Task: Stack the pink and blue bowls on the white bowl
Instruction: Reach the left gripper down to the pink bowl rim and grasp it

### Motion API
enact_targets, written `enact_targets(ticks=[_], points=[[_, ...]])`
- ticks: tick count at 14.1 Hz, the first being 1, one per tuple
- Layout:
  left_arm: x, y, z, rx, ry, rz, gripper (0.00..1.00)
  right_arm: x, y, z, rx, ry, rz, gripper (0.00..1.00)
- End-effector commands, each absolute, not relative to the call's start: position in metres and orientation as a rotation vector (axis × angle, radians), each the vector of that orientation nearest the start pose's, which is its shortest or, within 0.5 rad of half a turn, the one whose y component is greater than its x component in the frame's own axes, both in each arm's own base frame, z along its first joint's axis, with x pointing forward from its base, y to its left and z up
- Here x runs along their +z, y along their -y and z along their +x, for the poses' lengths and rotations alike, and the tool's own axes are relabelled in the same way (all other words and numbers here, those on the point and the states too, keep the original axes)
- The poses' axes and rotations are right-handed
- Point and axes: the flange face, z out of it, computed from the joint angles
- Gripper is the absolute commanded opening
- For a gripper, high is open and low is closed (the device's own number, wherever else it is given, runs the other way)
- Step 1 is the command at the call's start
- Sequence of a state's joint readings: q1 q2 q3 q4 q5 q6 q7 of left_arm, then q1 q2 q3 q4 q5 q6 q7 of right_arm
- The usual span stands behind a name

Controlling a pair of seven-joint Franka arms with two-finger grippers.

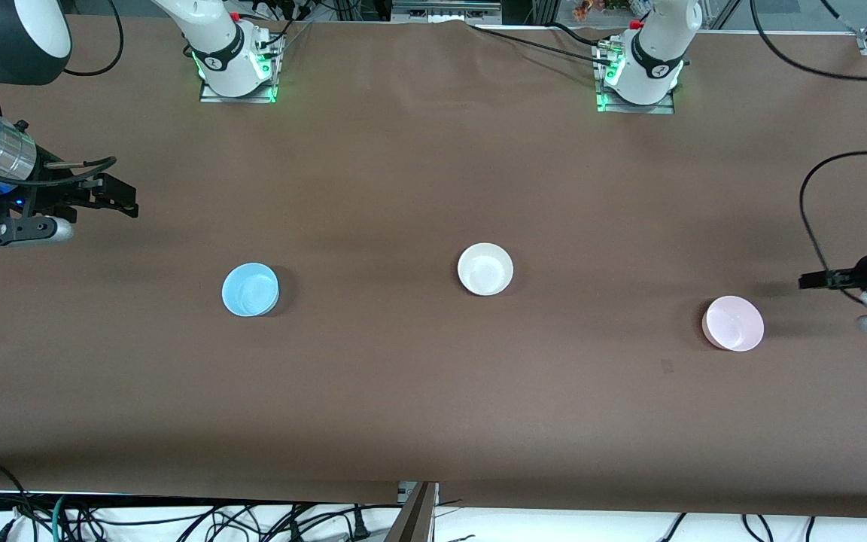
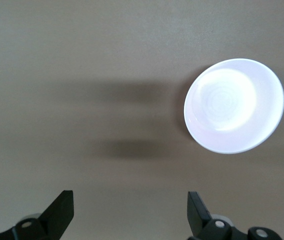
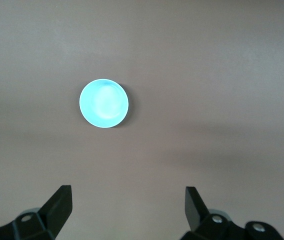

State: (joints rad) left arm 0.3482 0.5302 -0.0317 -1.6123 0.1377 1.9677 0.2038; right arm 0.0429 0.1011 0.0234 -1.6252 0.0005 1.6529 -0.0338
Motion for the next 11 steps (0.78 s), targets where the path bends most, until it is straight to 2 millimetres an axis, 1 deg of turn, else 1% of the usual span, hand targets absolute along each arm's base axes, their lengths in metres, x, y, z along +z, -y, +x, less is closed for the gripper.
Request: enact_targets(ticks=[1, 2, 3, 5, 6, 7, 8, 9, 10, 11], points=[[0.282, -0.222, 0.649, 0.186, 0.042, -3.051, 1.00, 0.550, -0.038, 0.585, 0.128, 0.136, -3.152, 1.00], [0.267, -0.221, 0.652, 0.174, 0.039, -3.057, 1.00, 0.549, -0.038, 0.585, 0.130, 0.138, -3.152, 1.00], [0.261, -0.217, 0.657, 0.135, 0.058, -3.080, 1.00, 0.549, -0.038, 0.584, 0.132, 0.138, -3.152, 1.00], [0.261, -0.202, 0.663, 0.084, 0.145, -3.177, 1.00, 0.546, -0.038, 0.584, 0.140, 0.146, -3.153, 1.00], [0.255, -0.200, 0.663, 0.087, 0.168, -3.201, 1.00, 0.546, -0.038, 0.584, 0.140, 0.148, -3.151, 1.00], [0.237, -0.199, 0.661, 0.121, 0.174, -3.209, 1.00, 0.548, -0.038, 0.584, 0.135, 0.148, -3.151, 1.00], [0.225, -0.202, 0.661, 0.109, 0.178, -3.208, 1.00, 0.548, -0.038, 0.584, 0.135, 0.143, -3.152, 1.00], [0.220, -0.203, 0.664, 0.054, 0.168, -3.201, 1.00, 0.548, -0.038, 0.584, 0.135, 0.143, -3.152, 1.00], [0.214, -0.205, 0.663, 0.051, 0.171, -3.200, 1.00, 0.546, -0.038, 0.584, 0.140, 0.141, -3.152, 1.00], [0.210, -0.204, 0.661, 0.065, 0.176, -3.203, 0.95, 0.547, -0.038, 0.584, 0.137, 0.141, -3.152, 1.00]])
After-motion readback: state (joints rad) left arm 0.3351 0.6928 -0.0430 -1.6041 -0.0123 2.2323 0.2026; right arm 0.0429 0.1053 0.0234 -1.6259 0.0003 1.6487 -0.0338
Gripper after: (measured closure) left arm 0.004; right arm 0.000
